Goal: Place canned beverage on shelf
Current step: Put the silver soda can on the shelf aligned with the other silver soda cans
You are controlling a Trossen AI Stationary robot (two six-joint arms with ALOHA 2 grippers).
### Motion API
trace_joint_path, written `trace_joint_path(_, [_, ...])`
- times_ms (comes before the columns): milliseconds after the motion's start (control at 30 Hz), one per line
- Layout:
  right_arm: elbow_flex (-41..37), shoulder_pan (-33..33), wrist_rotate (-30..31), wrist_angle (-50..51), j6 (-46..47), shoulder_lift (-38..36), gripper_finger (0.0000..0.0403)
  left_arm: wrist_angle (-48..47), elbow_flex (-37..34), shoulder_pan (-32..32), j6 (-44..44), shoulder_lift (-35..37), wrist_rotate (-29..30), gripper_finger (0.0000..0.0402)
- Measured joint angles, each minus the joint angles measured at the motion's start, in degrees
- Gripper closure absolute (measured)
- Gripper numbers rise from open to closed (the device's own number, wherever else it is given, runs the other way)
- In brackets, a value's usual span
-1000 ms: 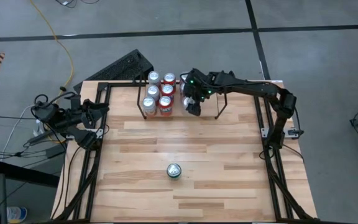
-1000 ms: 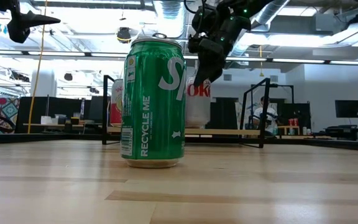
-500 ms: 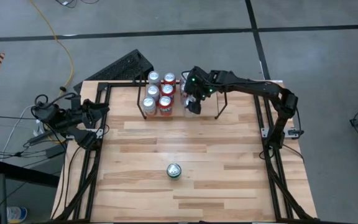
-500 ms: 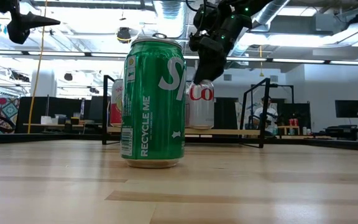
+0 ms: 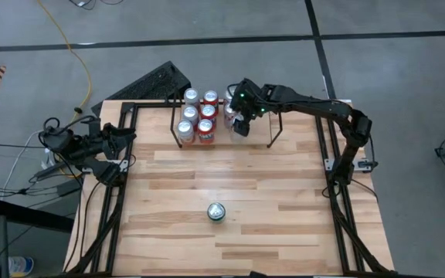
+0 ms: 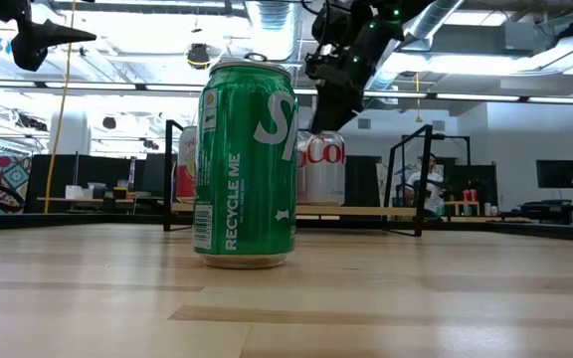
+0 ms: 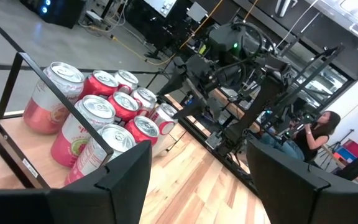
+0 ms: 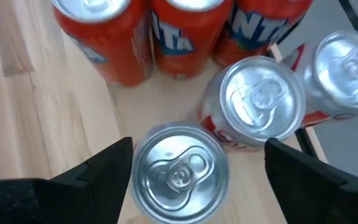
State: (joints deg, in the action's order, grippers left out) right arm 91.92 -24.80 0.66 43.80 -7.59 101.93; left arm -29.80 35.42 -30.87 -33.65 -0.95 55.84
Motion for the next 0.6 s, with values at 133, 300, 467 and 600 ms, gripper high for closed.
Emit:
trace_joint_path(133, [0.0, 0.4, -1.5, 0.3, -0.3, -2.6, 0.0066, 0.0, 0.0, 0.0, 0.0, 0.0, 0.0, 0.0155])
trace_joint_path(300, [0.0, 0.8, -1.9, 4.0, -0.4, -7.2, 0.0075, 0.0, 0.0, 0.0, -0.2, 0.0, -0.1, 0.0155])
trace_joint_path(467, [-1.5, 0.2, 2.8, 10.5, -0.4, -8.8, 0.0143, -0.3, 0.0, 0.0, -0.3, 0.0, -0.1, 0.0155])
trace_joint_path(600, [-3.3, 0.3, 2.5, 9.9, 0.0, -7.1, 0.0241, -0.3, 0.0, 0.0, -0.3, 0.0, 0.0, 0.0155])
